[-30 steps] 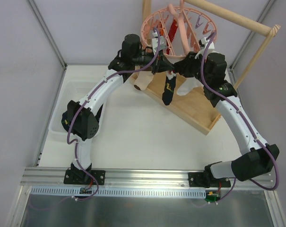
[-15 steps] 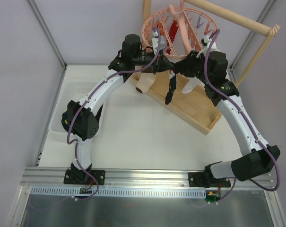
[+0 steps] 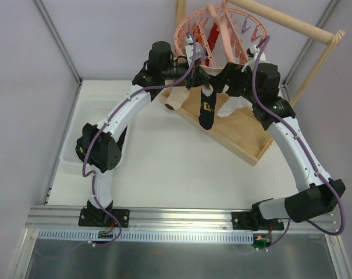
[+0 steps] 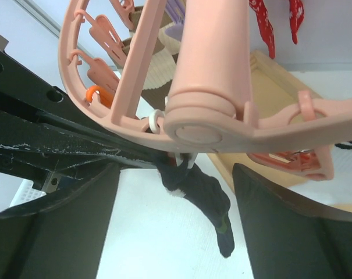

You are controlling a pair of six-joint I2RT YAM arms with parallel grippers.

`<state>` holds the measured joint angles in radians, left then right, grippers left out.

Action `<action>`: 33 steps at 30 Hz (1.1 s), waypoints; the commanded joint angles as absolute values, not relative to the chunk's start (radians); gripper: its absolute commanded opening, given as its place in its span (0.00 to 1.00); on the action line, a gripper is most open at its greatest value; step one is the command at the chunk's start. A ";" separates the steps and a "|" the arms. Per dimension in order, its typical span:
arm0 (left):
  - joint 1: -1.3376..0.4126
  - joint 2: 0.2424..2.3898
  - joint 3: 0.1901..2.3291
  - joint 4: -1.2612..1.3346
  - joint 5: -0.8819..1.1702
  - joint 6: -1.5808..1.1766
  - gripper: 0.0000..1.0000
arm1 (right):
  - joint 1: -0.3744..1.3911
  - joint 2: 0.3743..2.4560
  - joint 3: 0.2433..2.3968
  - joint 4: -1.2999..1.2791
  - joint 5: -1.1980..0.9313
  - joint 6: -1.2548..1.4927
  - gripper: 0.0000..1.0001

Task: Clip the socks to the hanger
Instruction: Clamp the sock onto the hanger.

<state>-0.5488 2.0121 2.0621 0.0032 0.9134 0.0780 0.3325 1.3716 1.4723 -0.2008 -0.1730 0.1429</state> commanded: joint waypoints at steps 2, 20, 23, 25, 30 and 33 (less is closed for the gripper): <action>-0.545 1.980 2.071 0.057 0.927 0.083 0.00 | 0.334 1.345 1.545 -0.242 -0.186 0.141 0.87; -0.552 1.772 1.809 0.057 0.933 0.065 0.82 | 0.334 1.181 1.571 -0.471 0.028 0.031 0.91; -0.552 1.691 1.720 0.057 0.853 0.022 0.97 | 0.334 1.143 1.543 -0.466 0.018 0.018 0.93; -0.552 1.628 1.672 0.057 0.717 -0.026 0.99 | 0.333 1.126 1.532 -0.492 0.020 0.006 0.94; -0.548 1.510 1.526 0.019 0.457 -0.093 0.99 | 0.333 1.063 1.454 -0.494 0.008 -0.032 0.95; -0.525 1.439 1.464 -0.066 0.301 -0.194 0.99 | 0.337 1.019 1.408 -0.460 -0.090 -0.035 0.96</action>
<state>-0.5453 1.5105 1.5101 -0.0040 0.5182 -0.0734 0.3325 1.0695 1.4345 -0.4854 -0.0162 -0.0048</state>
